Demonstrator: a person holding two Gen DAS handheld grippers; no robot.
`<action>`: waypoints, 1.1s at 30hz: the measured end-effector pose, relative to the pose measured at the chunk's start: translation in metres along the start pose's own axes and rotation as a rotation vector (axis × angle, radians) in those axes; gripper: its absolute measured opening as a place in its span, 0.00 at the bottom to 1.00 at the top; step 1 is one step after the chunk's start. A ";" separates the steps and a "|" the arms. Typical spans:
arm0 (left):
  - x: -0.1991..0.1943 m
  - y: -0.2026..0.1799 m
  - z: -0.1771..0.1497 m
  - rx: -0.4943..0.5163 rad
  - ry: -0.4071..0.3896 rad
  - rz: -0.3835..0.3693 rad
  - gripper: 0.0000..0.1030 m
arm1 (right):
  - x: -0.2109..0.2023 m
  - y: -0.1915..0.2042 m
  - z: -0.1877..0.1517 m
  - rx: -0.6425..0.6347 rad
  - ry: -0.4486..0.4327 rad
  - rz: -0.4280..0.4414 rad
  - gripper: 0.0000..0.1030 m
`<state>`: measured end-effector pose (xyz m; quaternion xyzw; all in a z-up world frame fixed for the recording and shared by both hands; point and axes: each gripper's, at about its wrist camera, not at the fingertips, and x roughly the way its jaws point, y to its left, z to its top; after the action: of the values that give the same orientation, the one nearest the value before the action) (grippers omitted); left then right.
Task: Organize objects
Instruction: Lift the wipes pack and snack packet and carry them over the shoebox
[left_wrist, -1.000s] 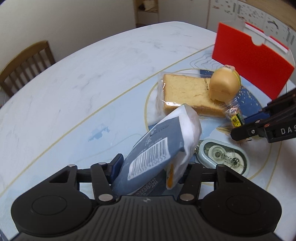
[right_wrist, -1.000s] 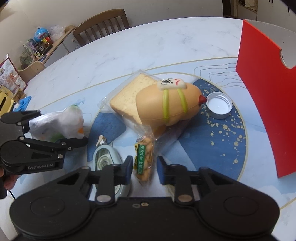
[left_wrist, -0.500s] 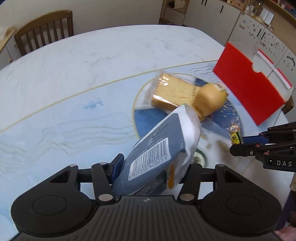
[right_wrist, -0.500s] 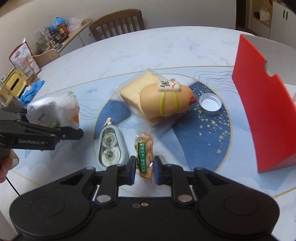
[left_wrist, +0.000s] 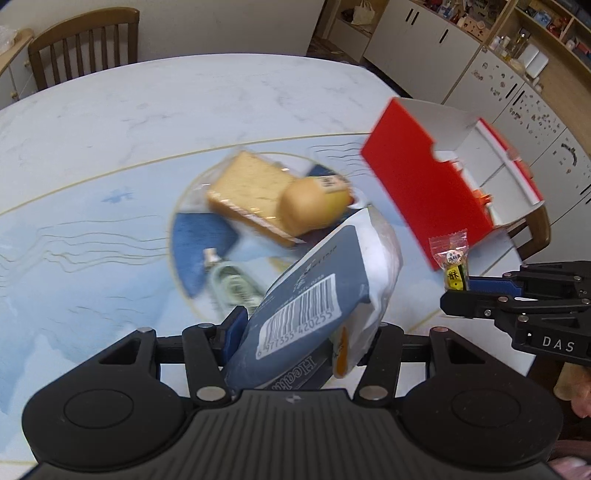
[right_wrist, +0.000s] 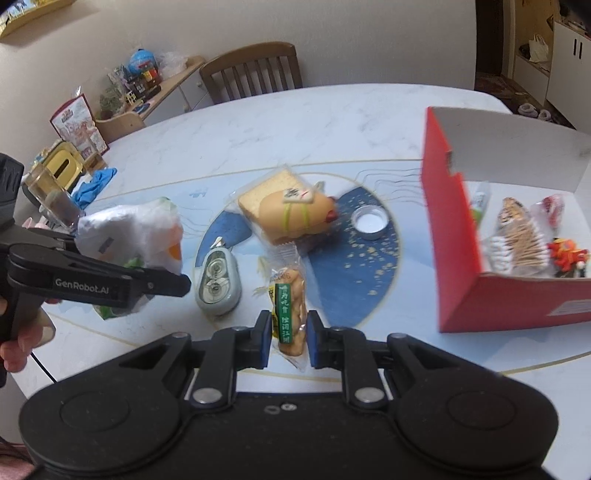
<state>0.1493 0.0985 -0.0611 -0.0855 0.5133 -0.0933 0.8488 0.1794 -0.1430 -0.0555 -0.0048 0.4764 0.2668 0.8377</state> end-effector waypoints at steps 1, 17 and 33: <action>0.002 -0.008 0.002 -0.006 0.002 -0.007 0.51 | -0.005 -0.005 0.000 -0.001 -0.005 0.001 0.18; 0.020 -0.135 0.045 0.047 -0.014 -0.107 0.51 | -0.060 -0.098 0.011 0.035 -0.072 -0.049 0.18; 0.050 -0.213 0.098 0.044 -0.020 -0.155 0.51 | -0.082 -0.191 0.025 0.115 -0.127 -0.073 0.18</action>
<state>0.2437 -0.1154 -0.0076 -0.1073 0.4946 -0.1688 0.8458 0.2525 -0.3371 -0.0229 0.0427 0.4365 0.2079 0.8743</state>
